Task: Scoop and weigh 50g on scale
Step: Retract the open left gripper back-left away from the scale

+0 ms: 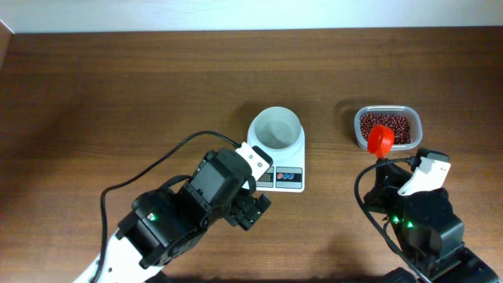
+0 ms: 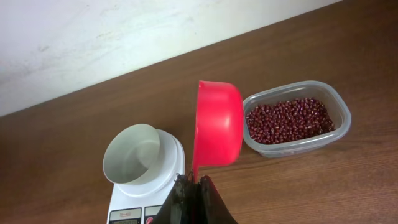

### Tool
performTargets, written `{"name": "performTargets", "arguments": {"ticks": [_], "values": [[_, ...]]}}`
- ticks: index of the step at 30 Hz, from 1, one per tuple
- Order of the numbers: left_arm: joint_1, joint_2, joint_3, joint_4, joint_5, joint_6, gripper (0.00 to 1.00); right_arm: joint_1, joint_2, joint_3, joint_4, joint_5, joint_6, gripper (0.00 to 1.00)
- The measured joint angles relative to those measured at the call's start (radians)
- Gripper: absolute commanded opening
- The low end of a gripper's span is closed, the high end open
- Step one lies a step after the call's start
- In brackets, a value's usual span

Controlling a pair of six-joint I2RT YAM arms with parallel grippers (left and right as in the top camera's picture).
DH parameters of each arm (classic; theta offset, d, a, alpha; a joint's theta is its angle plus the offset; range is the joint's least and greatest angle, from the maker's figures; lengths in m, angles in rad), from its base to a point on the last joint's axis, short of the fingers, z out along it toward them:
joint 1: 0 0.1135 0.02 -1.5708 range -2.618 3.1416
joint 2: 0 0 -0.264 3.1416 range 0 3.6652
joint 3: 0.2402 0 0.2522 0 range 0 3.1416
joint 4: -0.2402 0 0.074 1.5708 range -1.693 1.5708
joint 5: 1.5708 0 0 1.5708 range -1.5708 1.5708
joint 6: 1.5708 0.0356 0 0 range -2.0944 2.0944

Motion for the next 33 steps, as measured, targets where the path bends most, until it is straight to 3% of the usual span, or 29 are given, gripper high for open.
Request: {"name": "performTargets", "arguments": {"ticks": [7,15,25,33], "values": [[0.013,0.003,0.003,-0.069,0.008,0.15,0.99,0.0,0.006,0.0,-0.011,0.0,0.0,0.04],[0.162,-0.053,0.063,-0.134,0.189,0.367,0.99,0.0,0.01,0.0,-0.011,-0.001,0.0,0.04],[0.207,-0.017,0.064,-0.198,0.222,0.414,0.99,0.0,0.01,0.0,-0.033,-0.007,0.0,0.04],[0.419,-0.014,0.064,-0.234,0.406,0.544,0.99,0.0,0.01,0.0,-0.044,-0.008,0.0,0.04]]}}
